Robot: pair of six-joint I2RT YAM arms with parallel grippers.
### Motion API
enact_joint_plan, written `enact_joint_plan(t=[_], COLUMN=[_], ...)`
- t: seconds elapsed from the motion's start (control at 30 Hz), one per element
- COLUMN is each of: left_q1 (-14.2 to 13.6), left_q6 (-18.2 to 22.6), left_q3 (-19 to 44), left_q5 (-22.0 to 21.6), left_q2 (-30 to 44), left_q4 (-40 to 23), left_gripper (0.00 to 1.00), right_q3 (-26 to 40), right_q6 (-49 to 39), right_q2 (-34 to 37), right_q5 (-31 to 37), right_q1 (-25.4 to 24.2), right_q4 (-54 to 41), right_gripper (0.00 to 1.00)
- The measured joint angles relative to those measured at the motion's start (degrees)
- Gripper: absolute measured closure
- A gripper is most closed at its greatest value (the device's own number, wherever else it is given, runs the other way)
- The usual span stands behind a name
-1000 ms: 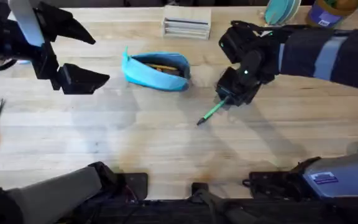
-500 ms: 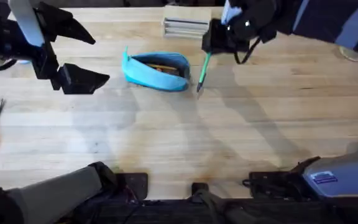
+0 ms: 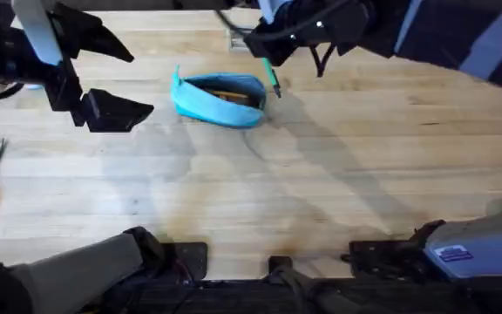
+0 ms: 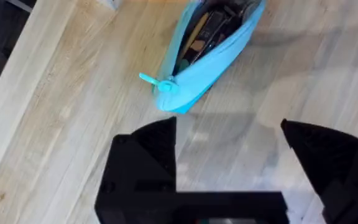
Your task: Unzip the bag, pick up the pens from the table one at a time and place them inside, then zip the bag closed.
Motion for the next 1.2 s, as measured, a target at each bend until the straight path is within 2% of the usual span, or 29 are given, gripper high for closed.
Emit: enact_joint_plan(t=[0.17,0.4,0.57,0.7,1.2], left_q1=[0.00,0.00,0.00,0.00,0.00], left_q6=[0.00,0.00,-0.02,0.00,0.00], left_q3=[0.00,0.00,0.00,0.00,-0.01], left_q5=[-0.23,-1.72,-1.75,-1.92,-1.92], left_q2=[0.00,0.00,0.00,0.00,0.00], left_q4=[0.00,0.00,0.02,0.00,0.00], left_gripper=[0.007,0.007,0.008,0.007,0.007], right_q3=[0.00,0.00,0.00,0.00,0.11], right_q6=[-8.43,-11.87,-12.51,-16.02,-17.04], right_q2=[0.00,0.92,3.41,8.61,17.29], right_q5=[-6.37,-12.33,-13.47,-13.89,-14.50], right_q1=[2.02,2.20,3.11,5.24,5.75], right_q4=[1.50,5.40,7.39,7.64,12.17], right_gripper=[0.968,0.968,0.968,0.968,0.968])
